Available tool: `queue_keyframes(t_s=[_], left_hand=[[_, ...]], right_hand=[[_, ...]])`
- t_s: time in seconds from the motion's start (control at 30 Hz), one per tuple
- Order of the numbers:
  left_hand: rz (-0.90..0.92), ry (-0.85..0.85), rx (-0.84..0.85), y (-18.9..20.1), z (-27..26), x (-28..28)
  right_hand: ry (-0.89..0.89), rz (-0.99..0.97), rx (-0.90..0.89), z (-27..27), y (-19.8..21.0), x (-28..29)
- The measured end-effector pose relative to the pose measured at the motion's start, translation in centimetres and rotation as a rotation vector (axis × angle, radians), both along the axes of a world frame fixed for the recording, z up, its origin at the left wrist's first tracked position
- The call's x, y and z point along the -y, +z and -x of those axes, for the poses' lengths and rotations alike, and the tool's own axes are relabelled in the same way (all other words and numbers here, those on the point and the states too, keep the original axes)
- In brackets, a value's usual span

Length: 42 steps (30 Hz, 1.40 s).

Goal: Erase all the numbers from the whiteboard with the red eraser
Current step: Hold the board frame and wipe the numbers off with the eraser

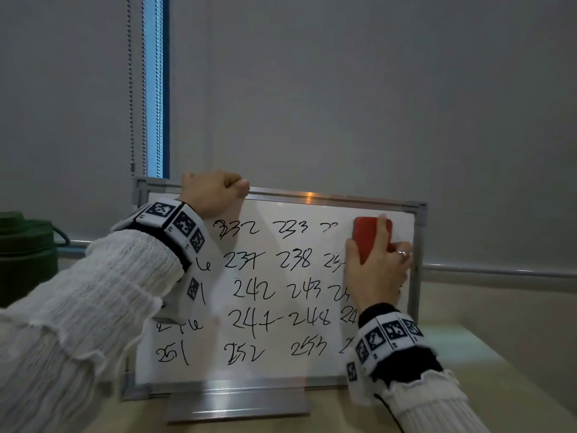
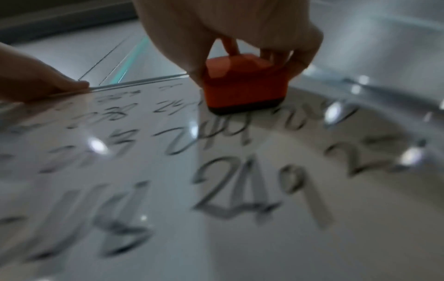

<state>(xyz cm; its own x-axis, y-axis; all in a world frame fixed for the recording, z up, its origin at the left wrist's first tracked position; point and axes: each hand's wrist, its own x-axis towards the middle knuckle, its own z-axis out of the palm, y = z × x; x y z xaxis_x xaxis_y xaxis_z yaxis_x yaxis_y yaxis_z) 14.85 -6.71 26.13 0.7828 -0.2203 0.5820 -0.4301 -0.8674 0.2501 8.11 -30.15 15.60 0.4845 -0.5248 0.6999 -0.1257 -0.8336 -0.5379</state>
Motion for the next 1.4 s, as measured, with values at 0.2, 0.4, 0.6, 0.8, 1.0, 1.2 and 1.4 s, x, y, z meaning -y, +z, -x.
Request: queue_keyframes(t_s=[0.2, 0.4, 0.6, 0.8, 1.0, 1.2, 1.4], left_hand=[[-0.005, 0.005, 0.009, 0.0, 0.1, 0.1], [0.008, 0.011, 0.01, -0.1, 0.1, 0.1], [0.023, 0.004, 0.05, -0.4, 0.2, 0.0], [0.017, 0.006, 0.061, -0.3, -0.1, 0.0], [0.035, 0.008, 0.094, -0.4, 0.2, 0.1], [0.05, 0.007, 0.106, -0.5, 0.4, 0.2], [0.048, 0.0, 0.094, -0.7, 0.6, 0.1]], right_hand=[[0.135, 0.295, 0.042, -0.4, -1.3, -1.0], [0.157, 0.221, 0.028, 0.0, -0.4, -2.4], [0.092, 0.18, 0.005, -0.6, 0.3, -1.2], [0.255, 0.727, 0.045, -0.1, -2.0, -1.9], [-0.044, 0.412, 0.14, -1.0, 0.4, 3.0], [0.249, 1.125, 0.184, -0.7, -5.0, 1.9], [-0.003, 0.599, 0.162, -0.3, -1.4, 6.5]])
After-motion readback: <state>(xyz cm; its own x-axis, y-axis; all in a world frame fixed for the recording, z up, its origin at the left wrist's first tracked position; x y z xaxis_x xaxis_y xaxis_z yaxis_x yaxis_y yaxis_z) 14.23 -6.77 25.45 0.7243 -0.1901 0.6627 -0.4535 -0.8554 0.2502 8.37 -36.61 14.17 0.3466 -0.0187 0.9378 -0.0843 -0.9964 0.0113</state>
